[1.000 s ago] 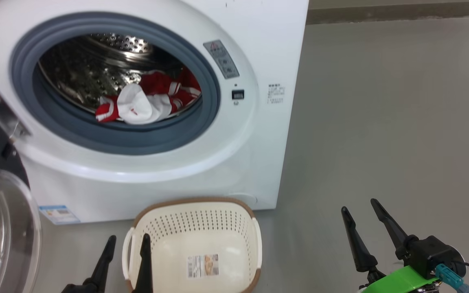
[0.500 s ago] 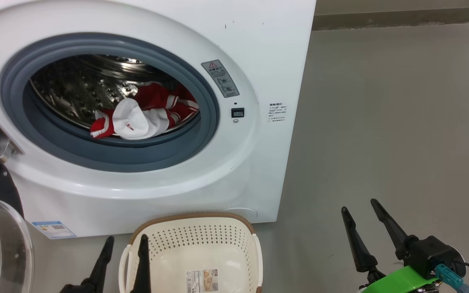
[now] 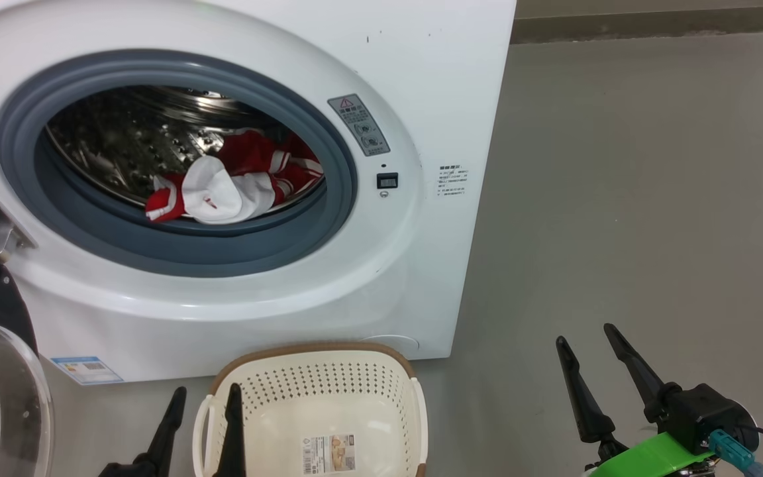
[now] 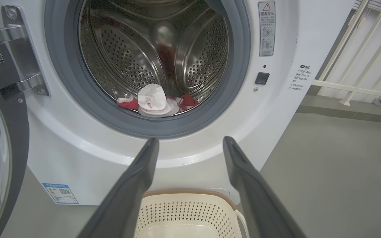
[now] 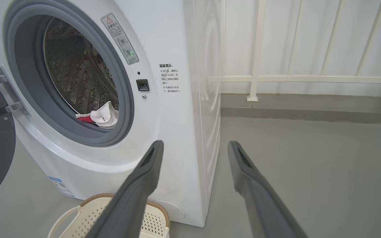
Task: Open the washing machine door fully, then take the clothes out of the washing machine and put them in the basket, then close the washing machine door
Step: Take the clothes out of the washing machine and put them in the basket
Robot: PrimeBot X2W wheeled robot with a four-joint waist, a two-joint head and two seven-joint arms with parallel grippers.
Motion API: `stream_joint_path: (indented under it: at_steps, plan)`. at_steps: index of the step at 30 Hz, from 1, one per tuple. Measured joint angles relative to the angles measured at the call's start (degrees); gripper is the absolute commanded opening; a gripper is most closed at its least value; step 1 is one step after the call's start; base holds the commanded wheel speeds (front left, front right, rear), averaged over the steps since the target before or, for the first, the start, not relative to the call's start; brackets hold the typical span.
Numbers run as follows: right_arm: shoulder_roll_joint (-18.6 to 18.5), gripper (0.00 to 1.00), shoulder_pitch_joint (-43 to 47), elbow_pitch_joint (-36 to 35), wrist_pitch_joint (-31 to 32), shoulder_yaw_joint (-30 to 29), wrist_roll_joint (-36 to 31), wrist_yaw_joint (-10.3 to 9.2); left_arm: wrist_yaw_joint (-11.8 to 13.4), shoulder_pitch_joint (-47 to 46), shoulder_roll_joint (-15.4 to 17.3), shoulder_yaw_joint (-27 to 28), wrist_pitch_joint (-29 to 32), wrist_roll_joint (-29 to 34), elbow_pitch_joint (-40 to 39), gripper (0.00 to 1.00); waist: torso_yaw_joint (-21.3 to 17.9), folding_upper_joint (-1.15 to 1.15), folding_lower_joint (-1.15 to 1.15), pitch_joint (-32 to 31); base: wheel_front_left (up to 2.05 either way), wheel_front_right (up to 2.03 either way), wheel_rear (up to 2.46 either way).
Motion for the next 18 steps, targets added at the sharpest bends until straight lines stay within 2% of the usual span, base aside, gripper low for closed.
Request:
stream_joint_path:
  at_steps: [14,18]
  plan:
    - [0.00,1.00,-0.34,-0.76,0.00,-0.41,-0.04,0.00,-0.19,-4.17,-0.08,-1.56,-0.46,-0.58,3.23,1.00,-0.14,0.00,0.00,3.00,0.00,0.00,0.00]
    - [0.00,1.00,-1.38,-1.34,0.00,-0.77,-0.20,0.00,-1.71,-9.47,-0.47,-2.54,-0.01,-1.30,8.12,1.00,-0.31,0.00,0.00,5.17,0.00,0.00,0.00]
